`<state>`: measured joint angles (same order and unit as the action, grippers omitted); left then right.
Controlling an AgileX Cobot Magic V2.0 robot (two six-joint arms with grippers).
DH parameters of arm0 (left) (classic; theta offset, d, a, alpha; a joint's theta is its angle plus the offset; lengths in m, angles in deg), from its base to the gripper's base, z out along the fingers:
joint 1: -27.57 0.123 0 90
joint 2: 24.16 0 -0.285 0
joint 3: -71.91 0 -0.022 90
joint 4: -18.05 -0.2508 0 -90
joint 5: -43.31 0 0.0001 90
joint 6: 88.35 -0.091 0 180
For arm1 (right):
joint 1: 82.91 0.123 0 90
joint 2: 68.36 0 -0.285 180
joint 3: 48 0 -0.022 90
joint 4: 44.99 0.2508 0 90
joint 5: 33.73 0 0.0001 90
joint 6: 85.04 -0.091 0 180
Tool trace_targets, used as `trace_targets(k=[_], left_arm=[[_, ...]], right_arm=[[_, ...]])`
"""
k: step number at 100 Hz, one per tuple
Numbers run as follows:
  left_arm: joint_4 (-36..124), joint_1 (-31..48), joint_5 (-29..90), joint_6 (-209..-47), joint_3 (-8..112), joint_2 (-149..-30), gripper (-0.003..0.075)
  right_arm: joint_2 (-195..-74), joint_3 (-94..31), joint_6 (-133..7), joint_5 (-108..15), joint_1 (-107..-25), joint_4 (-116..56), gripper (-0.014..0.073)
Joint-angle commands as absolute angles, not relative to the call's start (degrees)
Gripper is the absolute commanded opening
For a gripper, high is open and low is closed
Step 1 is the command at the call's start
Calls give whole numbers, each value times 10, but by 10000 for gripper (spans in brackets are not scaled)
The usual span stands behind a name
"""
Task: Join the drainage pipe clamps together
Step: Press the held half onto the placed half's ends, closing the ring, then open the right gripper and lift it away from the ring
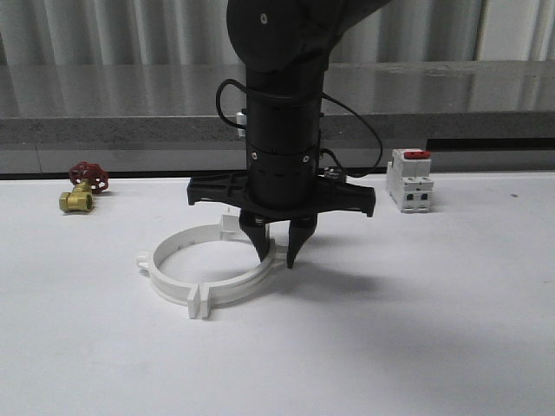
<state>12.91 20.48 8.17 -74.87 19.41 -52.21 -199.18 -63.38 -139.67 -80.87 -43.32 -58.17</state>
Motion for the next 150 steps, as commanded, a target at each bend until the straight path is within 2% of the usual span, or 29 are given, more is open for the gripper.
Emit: trace_targets(k=[1,52,66,88,95,124,150], left_arm=[[128,207,123,-748,208,-525,-20],[128,207,123,-748,208,-525,-20],[128,207,123,-748,208,-525,-20],[128,207,123,-748,208,-525,-21],[128,207,123,-748,208,-525,-20],[128,207,123,-748,208,-525,-20],[128,207,123,-748,208,-525,-20]], right_arm=[[-1959,-652,-1400,-793,-434,-597,36],[-1972,-652,-1400,-789,-434,-590,64],[-1972,-652,-1400,-787,-434,-590,162],[-1972,-652,-1400,-774,-434,-589,399],[-1971,-652,-1400,-777,-434,-589,431],[-1911,-652,-1291,-803,-444,-589,437],[-1789,-608,-1145,-829,-518,-588,437]])
